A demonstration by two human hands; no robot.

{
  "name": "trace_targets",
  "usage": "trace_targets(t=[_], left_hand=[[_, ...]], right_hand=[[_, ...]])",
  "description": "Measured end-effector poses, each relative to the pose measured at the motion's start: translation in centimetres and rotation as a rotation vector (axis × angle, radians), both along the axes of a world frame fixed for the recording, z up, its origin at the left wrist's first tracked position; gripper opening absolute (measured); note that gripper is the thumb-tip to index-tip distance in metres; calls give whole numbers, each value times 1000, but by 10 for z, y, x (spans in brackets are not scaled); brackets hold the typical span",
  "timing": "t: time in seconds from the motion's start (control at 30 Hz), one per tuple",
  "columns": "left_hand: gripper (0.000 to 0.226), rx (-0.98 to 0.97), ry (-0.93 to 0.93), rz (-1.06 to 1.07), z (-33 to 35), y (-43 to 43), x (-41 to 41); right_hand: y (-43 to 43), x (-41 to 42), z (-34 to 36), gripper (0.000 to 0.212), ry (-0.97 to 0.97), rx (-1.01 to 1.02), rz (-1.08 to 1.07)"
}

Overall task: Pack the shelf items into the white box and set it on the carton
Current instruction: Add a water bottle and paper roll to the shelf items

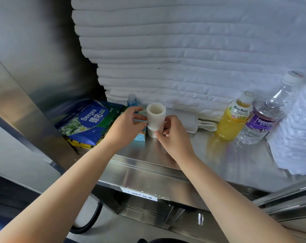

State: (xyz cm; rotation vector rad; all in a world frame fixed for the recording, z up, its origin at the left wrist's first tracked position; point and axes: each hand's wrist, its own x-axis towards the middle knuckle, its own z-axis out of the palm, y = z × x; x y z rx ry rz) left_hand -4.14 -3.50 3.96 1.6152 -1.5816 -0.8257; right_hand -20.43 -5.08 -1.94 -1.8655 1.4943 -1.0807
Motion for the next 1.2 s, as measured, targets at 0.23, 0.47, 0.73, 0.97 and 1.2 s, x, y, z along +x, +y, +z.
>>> trace_targets(t=[0.23,0.47,0.73,0.97,1.2], left_hand=[[47,13,11,-6,-3,-1,-1],[50,-343,-269,37,3,34,-7],[26,-433,-427,-358,-34,68,-62],[50,-291,-797,-497,-53,111,-105],[43,-449,-517,-649,2,208,-198]], right_hand=[[1,0,-1,34,10,11,-3],[31,-23,0,47,-4,39,-20],[92,-76,-4,30,170,-7,-111],[169,-129,-1,46,619,-16,-88],[291,-215,38,39,602,-66,-240]])
